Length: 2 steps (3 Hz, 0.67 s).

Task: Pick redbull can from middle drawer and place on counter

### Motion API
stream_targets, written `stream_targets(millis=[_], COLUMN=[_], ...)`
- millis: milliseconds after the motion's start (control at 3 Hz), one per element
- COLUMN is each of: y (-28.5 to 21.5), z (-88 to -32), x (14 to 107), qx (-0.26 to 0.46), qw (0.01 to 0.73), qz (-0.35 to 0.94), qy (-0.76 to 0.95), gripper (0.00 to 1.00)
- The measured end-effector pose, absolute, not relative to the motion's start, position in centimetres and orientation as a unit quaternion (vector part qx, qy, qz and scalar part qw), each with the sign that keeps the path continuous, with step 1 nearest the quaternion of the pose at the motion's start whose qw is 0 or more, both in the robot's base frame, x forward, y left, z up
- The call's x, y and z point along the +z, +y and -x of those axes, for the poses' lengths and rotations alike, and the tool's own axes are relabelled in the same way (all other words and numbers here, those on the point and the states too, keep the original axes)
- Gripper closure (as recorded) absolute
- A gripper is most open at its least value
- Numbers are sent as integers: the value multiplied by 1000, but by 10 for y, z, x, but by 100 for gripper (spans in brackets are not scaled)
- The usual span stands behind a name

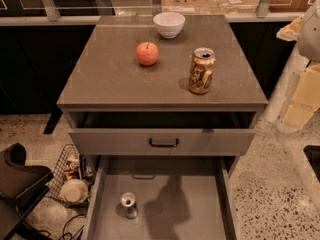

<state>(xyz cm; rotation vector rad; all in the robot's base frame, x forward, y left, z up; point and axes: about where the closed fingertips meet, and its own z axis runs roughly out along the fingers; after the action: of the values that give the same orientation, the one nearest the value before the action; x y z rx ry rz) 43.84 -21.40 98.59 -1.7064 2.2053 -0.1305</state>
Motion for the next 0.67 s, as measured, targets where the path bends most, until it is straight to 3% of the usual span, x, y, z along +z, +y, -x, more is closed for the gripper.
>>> stream_targets(millis=[667], y=[-219], z=[-430], x=[977], qx=[-23], qw=[193], qz=[602], qy=[774], gripper=[0])
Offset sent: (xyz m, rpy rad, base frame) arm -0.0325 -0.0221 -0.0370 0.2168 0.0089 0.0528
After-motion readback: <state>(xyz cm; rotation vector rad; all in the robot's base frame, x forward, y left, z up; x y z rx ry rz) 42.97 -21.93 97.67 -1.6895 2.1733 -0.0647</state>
